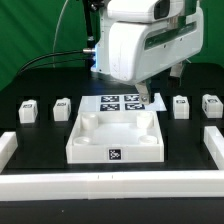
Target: Assemble one leg
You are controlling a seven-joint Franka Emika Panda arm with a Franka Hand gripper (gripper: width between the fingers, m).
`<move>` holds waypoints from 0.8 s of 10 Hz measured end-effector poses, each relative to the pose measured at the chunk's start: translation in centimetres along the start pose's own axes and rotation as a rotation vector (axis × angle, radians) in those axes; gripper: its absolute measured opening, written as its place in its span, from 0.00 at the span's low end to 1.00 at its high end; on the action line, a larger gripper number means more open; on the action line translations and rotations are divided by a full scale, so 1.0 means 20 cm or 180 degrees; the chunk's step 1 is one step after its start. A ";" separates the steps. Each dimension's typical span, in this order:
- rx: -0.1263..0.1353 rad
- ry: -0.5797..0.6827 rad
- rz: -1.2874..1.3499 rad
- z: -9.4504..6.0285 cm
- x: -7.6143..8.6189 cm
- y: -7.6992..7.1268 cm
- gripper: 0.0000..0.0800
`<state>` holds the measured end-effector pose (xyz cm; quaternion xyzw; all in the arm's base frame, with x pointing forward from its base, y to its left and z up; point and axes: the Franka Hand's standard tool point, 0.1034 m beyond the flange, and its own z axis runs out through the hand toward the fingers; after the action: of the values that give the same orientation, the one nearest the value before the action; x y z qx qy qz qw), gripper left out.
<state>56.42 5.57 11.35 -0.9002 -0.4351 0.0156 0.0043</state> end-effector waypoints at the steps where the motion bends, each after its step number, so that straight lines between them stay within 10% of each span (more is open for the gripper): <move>1: 0.0006 -0.0004 0.0002 0.01 0.00 0.00 0.81; 8: 0.0006 -0.0005 0.0002 0.01 0.00 0.00 0.81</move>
Offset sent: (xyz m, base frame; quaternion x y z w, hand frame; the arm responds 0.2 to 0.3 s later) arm 0.0000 0.0000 0.0000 0.0000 0.0000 0.0000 1.0000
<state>56.36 5.55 11.21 -0.9004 -0.4348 0.0167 0.0049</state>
